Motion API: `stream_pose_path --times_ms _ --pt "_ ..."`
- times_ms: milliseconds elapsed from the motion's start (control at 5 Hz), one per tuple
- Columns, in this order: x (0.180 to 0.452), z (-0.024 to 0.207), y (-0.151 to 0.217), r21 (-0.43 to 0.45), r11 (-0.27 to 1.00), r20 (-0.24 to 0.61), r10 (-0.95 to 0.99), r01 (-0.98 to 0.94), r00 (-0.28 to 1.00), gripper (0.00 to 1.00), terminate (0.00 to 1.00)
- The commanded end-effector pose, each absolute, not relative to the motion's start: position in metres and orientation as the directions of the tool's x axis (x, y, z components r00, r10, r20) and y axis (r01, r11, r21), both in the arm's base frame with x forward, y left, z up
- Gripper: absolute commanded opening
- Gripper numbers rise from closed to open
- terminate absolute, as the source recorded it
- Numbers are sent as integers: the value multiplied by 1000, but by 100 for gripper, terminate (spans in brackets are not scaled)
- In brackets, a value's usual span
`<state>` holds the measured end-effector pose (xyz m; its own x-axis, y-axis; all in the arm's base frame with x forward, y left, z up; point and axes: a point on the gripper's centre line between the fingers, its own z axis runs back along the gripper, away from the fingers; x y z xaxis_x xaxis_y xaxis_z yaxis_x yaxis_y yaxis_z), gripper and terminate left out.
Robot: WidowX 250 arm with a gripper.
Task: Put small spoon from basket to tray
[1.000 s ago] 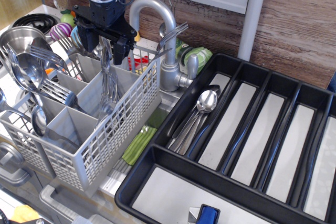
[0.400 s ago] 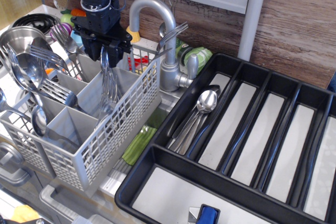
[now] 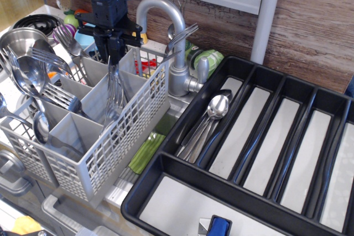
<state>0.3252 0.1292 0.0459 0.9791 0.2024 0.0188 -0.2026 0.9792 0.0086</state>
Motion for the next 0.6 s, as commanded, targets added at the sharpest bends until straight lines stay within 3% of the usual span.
stream_pose_path --times_ms 0,200,400 --pt "338 106 105 43 955 -60 295 -292 954 0 0" --pt "346 146 70 193 950 -68 264 -247 962 0 0" --pt "348 172 35 313 919 -57 270 -239 961 0 0"
